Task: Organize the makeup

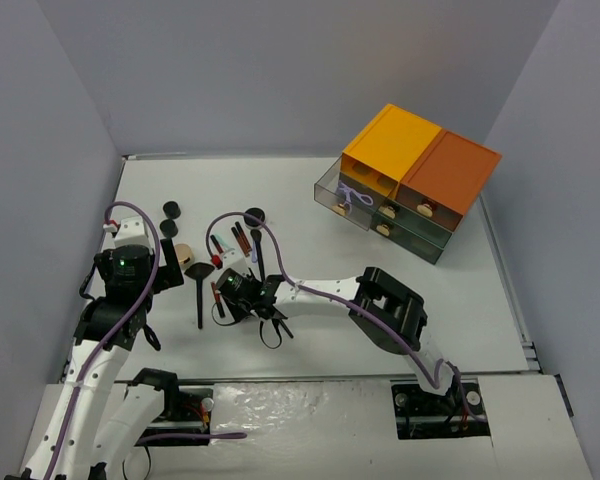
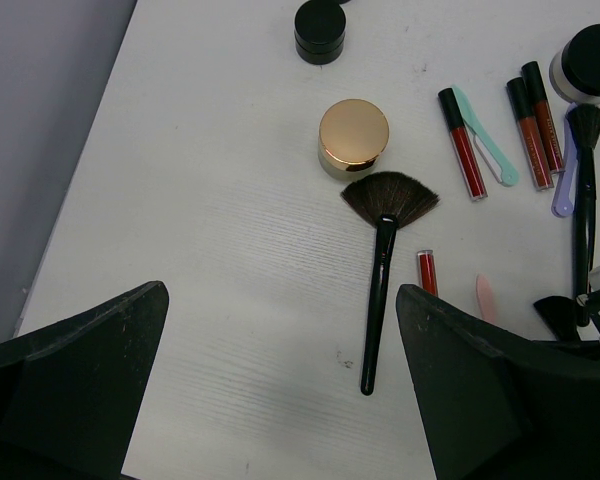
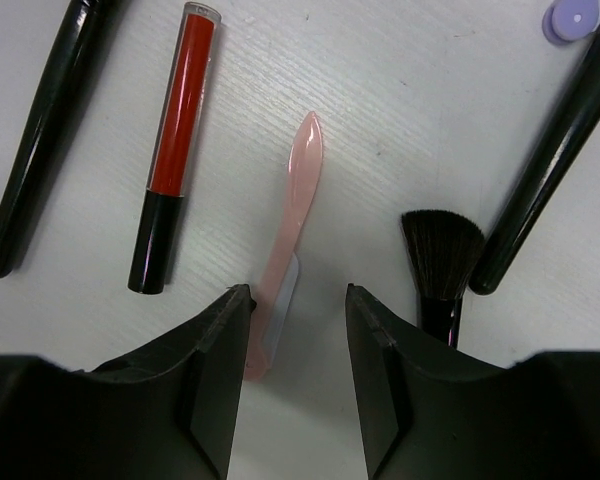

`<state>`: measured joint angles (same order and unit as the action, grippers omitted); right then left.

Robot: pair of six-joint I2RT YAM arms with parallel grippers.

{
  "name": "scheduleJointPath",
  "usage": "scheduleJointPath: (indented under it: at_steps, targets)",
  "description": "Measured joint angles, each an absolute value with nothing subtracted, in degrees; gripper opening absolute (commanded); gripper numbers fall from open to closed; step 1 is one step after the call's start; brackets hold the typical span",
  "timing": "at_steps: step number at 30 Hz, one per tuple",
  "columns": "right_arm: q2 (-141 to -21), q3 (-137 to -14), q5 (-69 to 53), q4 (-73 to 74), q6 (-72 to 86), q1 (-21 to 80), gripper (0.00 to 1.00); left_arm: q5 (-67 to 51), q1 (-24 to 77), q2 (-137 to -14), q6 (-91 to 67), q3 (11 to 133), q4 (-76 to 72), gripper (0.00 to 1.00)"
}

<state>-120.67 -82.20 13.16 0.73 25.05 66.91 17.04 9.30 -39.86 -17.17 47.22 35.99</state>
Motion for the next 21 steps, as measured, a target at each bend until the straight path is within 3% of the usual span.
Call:
scheduleJointPath:
  at_steps: [10, 13, 18, 21]
  targets:
    - [-122.8, -85.5, 15.2, 4.9, 27.6, 68.4, 0.38, 17.1, 9.3, -39.9, -17.2, 47.2, 36.1, 0.97]
    - [-123.0, -86.0, 15.3, 5.4, 28.2, 68.6, 0.29, 17.1, 9.3, -40.0, -17.2, 47.2, 36.1, 0.97]
    - [-123.2, -86.4, 15.7, 6.0, 29.1, 68.7, 0.01, 17.1, 9.3, -40.0, -17.2, 47.2, 36.1, 0.97]
    - [-123.2, -86.4, 15.9, 6.1, 29.0, 68.7, 0.00, 17.1, 9.3, -40.0, -17.2, 47.2, 36.1, 0.97]
